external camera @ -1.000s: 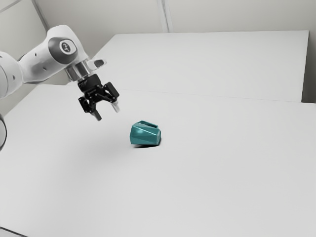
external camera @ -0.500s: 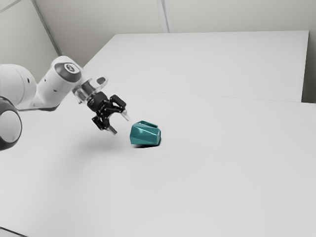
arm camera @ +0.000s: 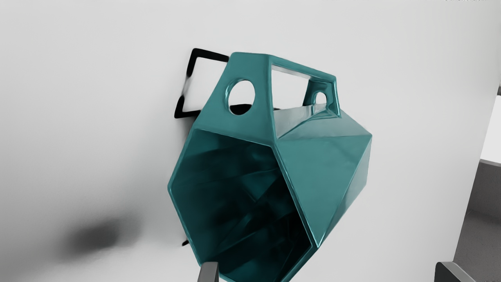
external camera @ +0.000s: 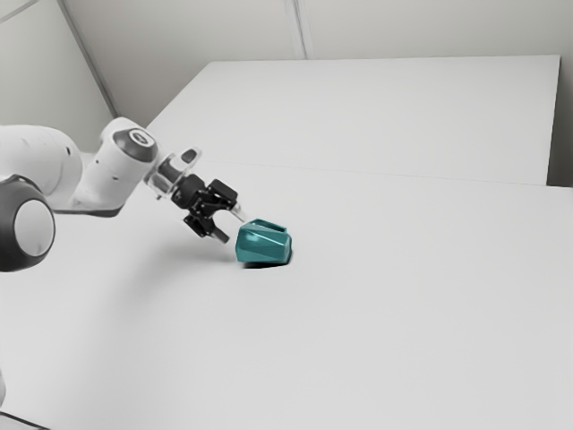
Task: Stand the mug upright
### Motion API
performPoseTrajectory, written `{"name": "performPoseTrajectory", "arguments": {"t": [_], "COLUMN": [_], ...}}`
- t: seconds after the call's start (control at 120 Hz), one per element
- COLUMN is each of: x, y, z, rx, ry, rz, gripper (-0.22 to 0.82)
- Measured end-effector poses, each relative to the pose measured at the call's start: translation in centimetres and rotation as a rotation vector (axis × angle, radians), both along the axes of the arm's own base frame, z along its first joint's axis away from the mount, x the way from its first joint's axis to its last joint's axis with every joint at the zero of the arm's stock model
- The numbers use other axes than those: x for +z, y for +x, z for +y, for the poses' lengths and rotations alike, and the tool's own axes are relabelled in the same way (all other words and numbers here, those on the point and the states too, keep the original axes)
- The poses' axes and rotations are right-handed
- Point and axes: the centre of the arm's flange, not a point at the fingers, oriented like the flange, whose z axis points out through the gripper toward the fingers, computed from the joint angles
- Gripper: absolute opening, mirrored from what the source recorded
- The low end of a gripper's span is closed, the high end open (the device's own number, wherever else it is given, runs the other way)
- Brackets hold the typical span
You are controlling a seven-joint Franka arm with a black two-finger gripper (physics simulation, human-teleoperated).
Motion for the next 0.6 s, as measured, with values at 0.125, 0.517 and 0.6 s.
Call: {"name": "performPoseTrajectory", "arguments": {"t": [0.125, 0.517, 0.6], "x": [-0.2, -1.5, -1.6], "y": [0.4, 0.6, 0.7], "z": [-0.8, -4.2, -4.5], "rx": [-0.022, -0.09, -0.1], "ry": [-0.011, -0.054, -0.055], "rz": [-0.044, -0.105, -0.117], "gripper": [0.6, 0.6, 0.53]}}
